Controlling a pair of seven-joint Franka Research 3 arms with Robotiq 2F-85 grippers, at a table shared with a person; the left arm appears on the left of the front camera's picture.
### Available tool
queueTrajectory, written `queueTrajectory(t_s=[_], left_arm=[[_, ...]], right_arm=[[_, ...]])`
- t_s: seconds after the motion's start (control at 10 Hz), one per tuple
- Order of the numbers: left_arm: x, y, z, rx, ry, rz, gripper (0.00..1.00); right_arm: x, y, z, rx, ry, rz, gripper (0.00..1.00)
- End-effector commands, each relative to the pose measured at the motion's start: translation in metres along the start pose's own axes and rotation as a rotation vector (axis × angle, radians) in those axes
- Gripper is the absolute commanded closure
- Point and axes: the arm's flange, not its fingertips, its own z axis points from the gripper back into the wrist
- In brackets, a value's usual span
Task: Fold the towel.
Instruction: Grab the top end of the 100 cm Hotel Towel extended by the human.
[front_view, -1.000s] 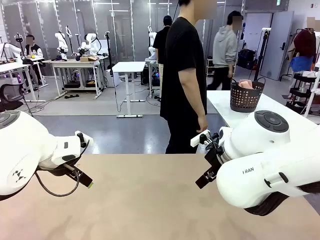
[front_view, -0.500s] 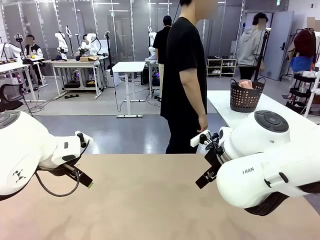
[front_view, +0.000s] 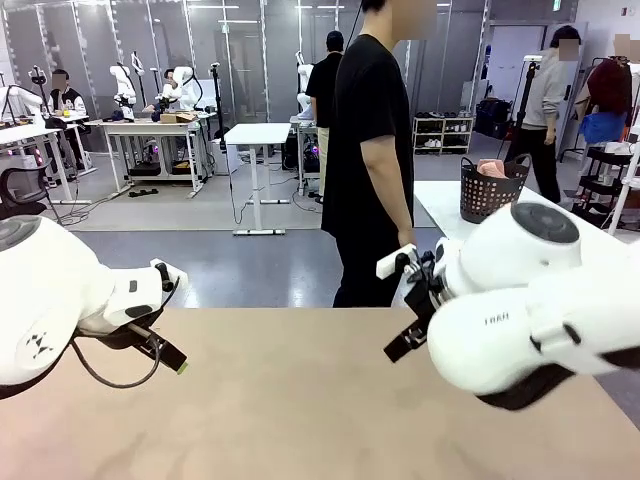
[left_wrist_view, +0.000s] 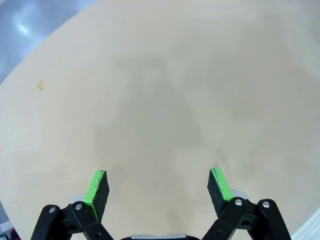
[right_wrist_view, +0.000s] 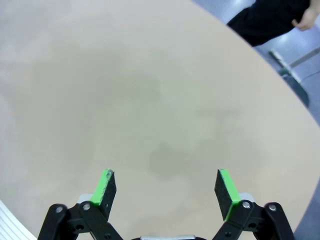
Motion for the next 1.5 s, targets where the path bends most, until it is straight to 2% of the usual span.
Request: queueTrajectory(t_s=[0.0,0.2,0.4,0.7,0.9,1.0,1.2,1.4], left_arm=[[0.025,0.017,0.045,-0.143,0.043,0.057,0.00],[0.039,0.037,0.086,-0.386,0.026,0.151,0.00],[0.034,0.071,0.118,-0.628,0.000,0.256,0.00],[-0.010,0.147,0.154,-0.993,-0.097,0.472,0.00],[-0.063,0.196,0.169,-1.114,-0.229,0.600,0.00],[-0.087,0.214,0.174,-1.149,-0.284,0.637,0.00],[-0.124,0.245,0.183,-1.182,-0.324,0.688,0.00],[-0.158,0.278,0.192,-1.132,-0.369,0.749,0.00]], right_arm=[[0.026,-0.026,0.047,0.137,0.018,-0.032,0.00],[0.037,-0.048,0.087,0.352,-0.011,-0.138,0.00],[0.026,-0.076,0.114,0.553,-0.040,-0.239,0.00],[-0.021,-0.130,0.148,0.810,-0.093,-0.451,0.00],[-0.066,-0.168,0.170,0.921,-0.184,-0.570,0.00],[-0.089,-0.185,0.181,0.949,-0.260,-0.622,0.00],[-0.133,-0.217,0.201,0.969,-0.371,-0.699,0.00],[-0.177,-0.249,0.215,0.949,-0.439,-0.770,0.00]])
